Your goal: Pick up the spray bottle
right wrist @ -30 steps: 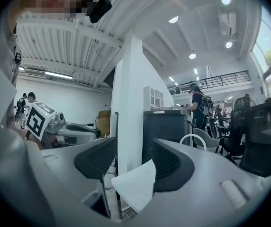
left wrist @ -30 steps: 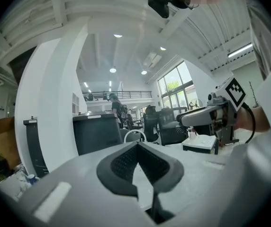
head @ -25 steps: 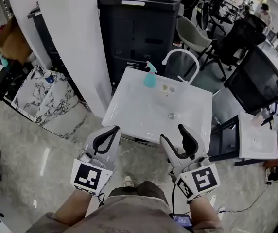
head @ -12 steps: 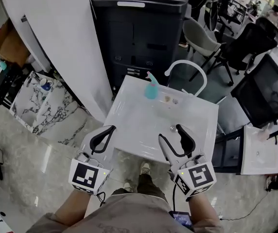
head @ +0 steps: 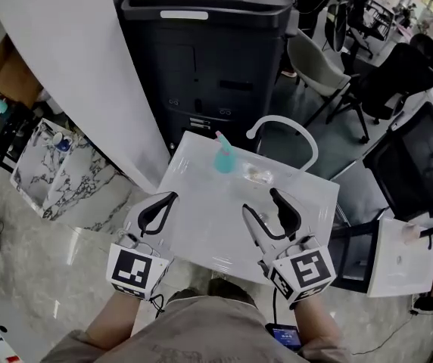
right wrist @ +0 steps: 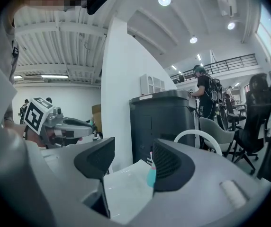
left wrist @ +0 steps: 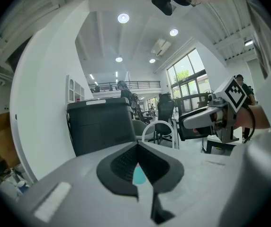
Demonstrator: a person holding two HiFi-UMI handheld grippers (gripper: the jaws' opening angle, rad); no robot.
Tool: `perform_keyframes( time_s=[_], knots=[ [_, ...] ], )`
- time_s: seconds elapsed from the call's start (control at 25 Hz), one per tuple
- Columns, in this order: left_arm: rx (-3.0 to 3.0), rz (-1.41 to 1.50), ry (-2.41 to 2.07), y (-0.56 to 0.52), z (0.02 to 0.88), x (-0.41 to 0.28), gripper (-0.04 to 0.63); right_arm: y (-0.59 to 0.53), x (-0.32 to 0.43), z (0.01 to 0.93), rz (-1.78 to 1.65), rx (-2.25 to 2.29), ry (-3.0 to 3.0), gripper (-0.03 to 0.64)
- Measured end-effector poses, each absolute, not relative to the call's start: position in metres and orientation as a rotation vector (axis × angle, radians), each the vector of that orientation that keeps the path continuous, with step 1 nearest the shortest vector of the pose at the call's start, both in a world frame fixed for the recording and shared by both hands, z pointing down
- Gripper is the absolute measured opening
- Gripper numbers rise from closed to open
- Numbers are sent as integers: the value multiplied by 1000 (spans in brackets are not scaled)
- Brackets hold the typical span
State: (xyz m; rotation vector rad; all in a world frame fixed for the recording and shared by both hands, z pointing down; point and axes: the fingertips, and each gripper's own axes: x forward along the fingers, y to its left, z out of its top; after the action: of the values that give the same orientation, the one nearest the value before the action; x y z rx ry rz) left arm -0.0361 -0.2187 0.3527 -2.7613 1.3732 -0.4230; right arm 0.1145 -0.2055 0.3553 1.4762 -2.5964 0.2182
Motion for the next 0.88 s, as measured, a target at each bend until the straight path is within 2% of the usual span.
perform_keyframes(
  time_s=[0.88],
  knots=[
    [-2770, -455, 1353, -262, 356, -10, 0, -253, 137, 361, 251, 1500, -2603, 270]
  ],
)
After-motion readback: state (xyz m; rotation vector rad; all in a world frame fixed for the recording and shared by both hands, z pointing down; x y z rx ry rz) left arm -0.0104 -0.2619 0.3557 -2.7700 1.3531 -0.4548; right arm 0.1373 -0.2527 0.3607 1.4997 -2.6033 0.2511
